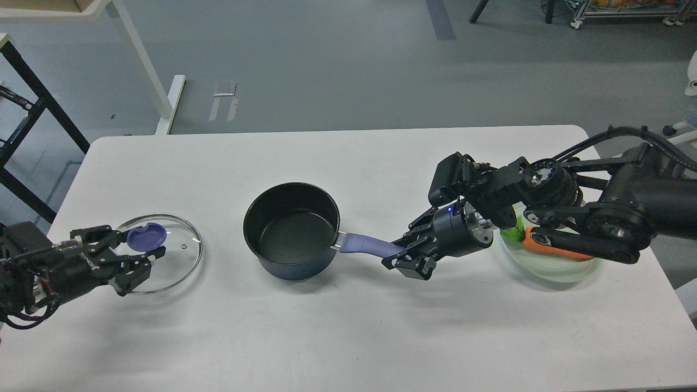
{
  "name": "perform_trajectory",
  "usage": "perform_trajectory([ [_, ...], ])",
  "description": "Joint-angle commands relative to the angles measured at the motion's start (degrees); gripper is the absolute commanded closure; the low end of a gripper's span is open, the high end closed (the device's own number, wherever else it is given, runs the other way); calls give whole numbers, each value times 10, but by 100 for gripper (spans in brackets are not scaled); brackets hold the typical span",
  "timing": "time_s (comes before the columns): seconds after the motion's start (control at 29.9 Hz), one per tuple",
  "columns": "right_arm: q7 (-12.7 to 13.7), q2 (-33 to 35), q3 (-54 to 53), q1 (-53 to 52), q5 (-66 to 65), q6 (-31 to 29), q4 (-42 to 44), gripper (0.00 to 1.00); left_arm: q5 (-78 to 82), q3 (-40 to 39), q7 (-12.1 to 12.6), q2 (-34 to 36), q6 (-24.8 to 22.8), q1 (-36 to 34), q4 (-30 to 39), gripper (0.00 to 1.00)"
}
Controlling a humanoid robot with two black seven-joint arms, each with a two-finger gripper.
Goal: Open pot lid
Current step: 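Lower the lid onto the table and open the left gripper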
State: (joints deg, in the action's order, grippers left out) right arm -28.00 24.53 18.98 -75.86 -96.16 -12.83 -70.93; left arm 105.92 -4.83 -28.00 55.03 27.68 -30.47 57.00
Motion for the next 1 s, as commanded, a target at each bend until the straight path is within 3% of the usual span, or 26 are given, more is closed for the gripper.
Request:
perform_trajectory([
  [0.0, 0, 1, -1, -1, 2, 0, -1, 66, 0, 0, 0, -10, 0, 1, -9, 55],
  [0.13, 0, 0, 0, -1, 2, 0, -1, 66, 0, 0, 0, -18, 2, 1, -16, 51],
  [0.27, 0, 1, 0, 0, 2, 0, -1, 66, -1, 0, 0, -21, 3, 4, -19, 32],
  [0.37, 0, 1, 0, 0, 2, 0, -1, 66, -1, 0, 0, -21, 2, 5, -19, 23],
  [0.47, 0, 0, 0, -1, 2, 0, -1, 66, -1, 0, 0, -21, 3, 5, -19, 20],
  [0.64, 0, 1, 0, -1, 2, 0, -1, 66, -13, -1, 0, -17, 2, 3, -11, 3],
  [0.87, 0, 0, 0, -1, 2, 0, -1, 64, -160, -9, 0, 9, -11, -12, 42, 1],
  [0.97, 0, 0, 1, -1, 2, 0, -1, 63, -268, -9, 0, 32, -63, -52, 79, 1],
])
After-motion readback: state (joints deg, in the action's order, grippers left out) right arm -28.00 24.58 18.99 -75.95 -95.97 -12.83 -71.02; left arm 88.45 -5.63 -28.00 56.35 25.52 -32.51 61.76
